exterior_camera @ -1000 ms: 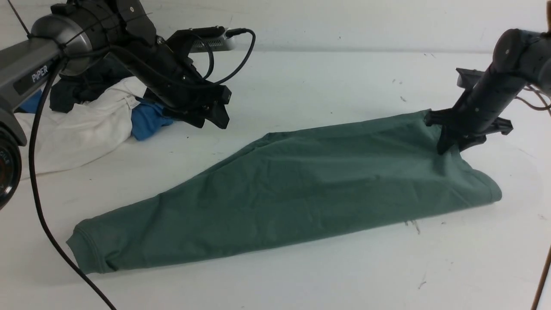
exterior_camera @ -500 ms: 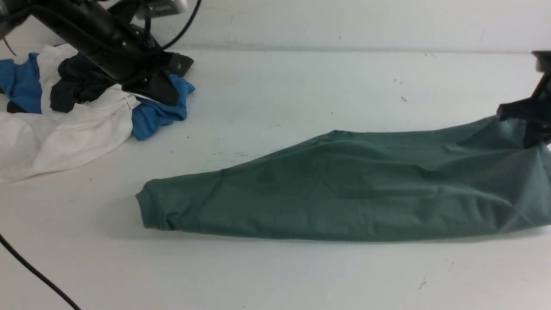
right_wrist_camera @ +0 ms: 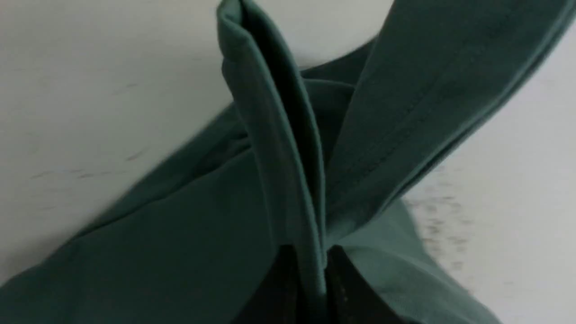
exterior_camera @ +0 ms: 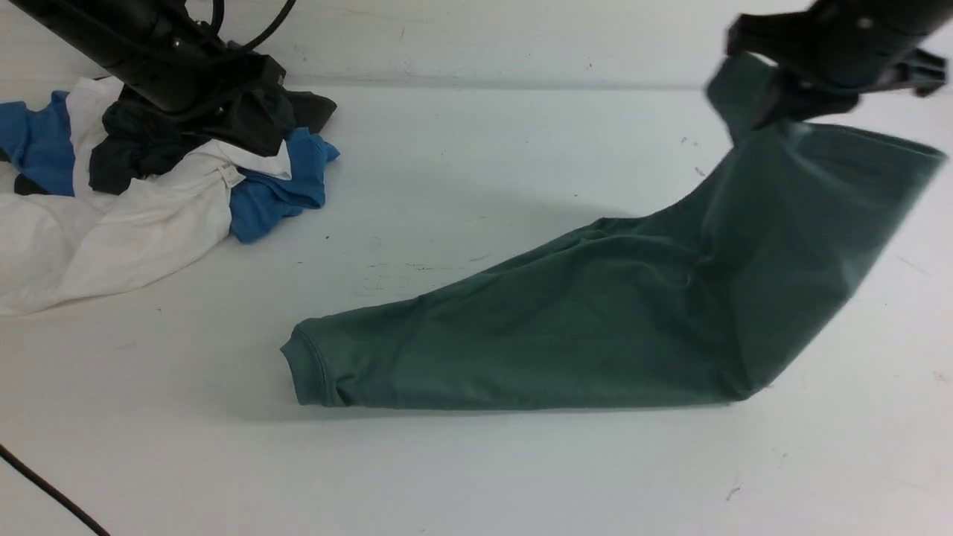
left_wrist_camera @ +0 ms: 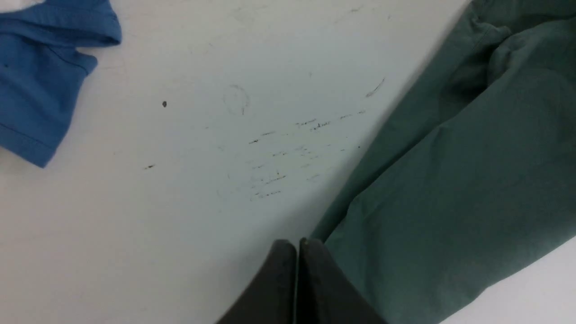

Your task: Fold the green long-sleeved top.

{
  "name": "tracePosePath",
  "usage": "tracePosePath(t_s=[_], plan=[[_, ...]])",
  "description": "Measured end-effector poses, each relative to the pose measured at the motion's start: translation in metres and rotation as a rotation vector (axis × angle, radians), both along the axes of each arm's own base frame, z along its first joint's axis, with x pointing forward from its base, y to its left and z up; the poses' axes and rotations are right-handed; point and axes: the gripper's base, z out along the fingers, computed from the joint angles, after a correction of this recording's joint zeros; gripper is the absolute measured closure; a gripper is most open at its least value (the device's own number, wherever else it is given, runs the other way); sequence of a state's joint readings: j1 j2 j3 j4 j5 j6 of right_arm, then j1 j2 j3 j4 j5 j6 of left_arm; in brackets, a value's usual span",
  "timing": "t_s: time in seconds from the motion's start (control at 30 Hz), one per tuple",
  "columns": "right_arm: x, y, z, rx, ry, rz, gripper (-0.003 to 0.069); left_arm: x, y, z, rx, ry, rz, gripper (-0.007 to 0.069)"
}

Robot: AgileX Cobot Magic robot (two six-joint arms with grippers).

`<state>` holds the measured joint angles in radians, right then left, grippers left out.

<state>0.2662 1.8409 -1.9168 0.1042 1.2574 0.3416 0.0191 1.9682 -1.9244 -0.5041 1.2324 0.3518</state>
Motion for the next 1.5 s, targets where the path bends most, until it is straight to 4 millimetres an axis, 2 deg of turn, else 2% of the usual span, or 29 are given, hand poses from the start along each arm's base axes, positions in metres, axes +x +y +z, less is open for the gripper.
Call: tracePosePath(t_s=[0.07,0.1,0.17,0.23,0.27,0.4,0.57,0.7,0.77,0.8,0.83,0.87,0.9,1.0,1.03,1.07,1.13,1.17,1.2,1.27,1.3,1.33,1.43,1.47,1.5], plan=[[-0.006,0.042,-0.001,0.055,0.017,0.037,0.0632,0.0,0.0,0.001,0.002,-0.001,0.002,0.0629],[-0.006,0.046,0.0,0.061,0.015,0.04,0.0632,0.0,0.0,0.001,0.002,-0.002,0.002,0.0629],[-0.012,0.095,-0.014,0.107,0.067,0.066,0.0632,-0.003,0.001,0.006,0.02,-0.013,0.002,0.0629],[-0.015,0.115,-0.022,0.121,0.094,0.079,0.0632,-0.006,0.002,0.01,0.025,-0.022,0.004,0.0629],[-0.017,0.137,-0.034,0.142,0.125,0.083,0.0632,-0.008,0.002,0.015,0.032,-0.033,0.006,0.0629],[-0.018,0.194,-0.069,0.214,0.154,0.095,0.0631,-0.013,0.002,0.024,0.035,-0.054,0.006,0.0629],[-0.016,0.236,-0.109,0.279,0.14,0.099,0.0584,-0.014,0.003,0.024,0.036,-0.055,0.006,0.0629],[-0.013,0.252,-0.13,0.338,0.141,0.098,0.0442,-0.014,0.003,0.024,0.037,-0.054,0.007,0.0629],[-0.012,0.254,-0.131,0.342,0.124,0.122,0.0356,-0.014,0.003,0.024,0.04,-0.054,0.007,0.0629],[-0.012,0.254,-0.13,0.341,0.121,0.126,0.0348,-0.014,0.003,0.024,0.042,-0.054,0.007,0.0629],[-0.012,0.253,-0.123,0.324,0.098,0.174,0.0286,-0.014,0.004,0.024,0.054,-0.054,0.008,0.0629],[-0.012,0.25,-0.119,0.303,0.09,0.206,0.0263,-0.014,0.004,0.023,0.059,-0.054,0.009,0.0629],[-0.012,0.249,-0.118,0.293,0.097,0.213,0.026,-0.014,0.004,0.024,0.058,-0.054,0.009,0.0629],[-0.013,0.229,-0.094,0.187,0.121,0.314,0.0249,-0.014,0.006,0.023,0.082,-0.053,0.012,0.0629],[-0.008,0.214,-0.079,0.146,0.096,0.35,0.0277,-0.013,0.007,0.022,0.088,-0.051,0.013,0.0629],[-0.007,0.213,-0.077,0.143,0.087,0.353,0.0281,-0.013,0.007,0.022,0.088,-0.051,0.013,0.0629],[0.001,0.188,-0.053,0.111,0.023,0.376,0.0379,-0.016,0.006,0.019,0.084,-0.035,0.016,0.0627],[0.001,0.186,-0.05,0.112,0.015,0.376,0.0389,-0.016,0.006,0.019,0.084,-0.035,0.016,0.0627],[0.002,0.172,-0.038,0.108,-0.01,0.379,0.0468,-0.02,0.006,0.013,0.083,-0.01,0.015,0.0626],[-0.004,0.154,-0.021,0.089,-0.039,0.394,0.0581,-0.031,0.006,-0.004,0.081,0.063,0.016,0.0625],[-0.005,0.152,-0.02,0.085,-0.043,0.398,0.0598,-0.032,0.006,-0.006,0.08,0.07,0.015,0.0625],[-0.019,0.14,-0.008,0.06,-0.053,0.419,0.0641,-0.043,0.004,-0.02,0.064,0.134,0.012,0.0625],[-0.048,0.12,0.005,0.004,-0.055,0.437,0.0668,-0.059,-0.009,-0.051,-0.033,0.266,0.001,0.0625],[-0.05,0.118,0.006,0.0,-0.052,0.436,0.0669,-0.06,-0.01,-0.053,-0.041,0.273,-0.002,0.0625],[-0.065,0.105,0.009,-0.036,-0.047,0.433,0.0671,-0.066,-0.022,-0.067,-0.099,0.323,-0.03,0.0625]])
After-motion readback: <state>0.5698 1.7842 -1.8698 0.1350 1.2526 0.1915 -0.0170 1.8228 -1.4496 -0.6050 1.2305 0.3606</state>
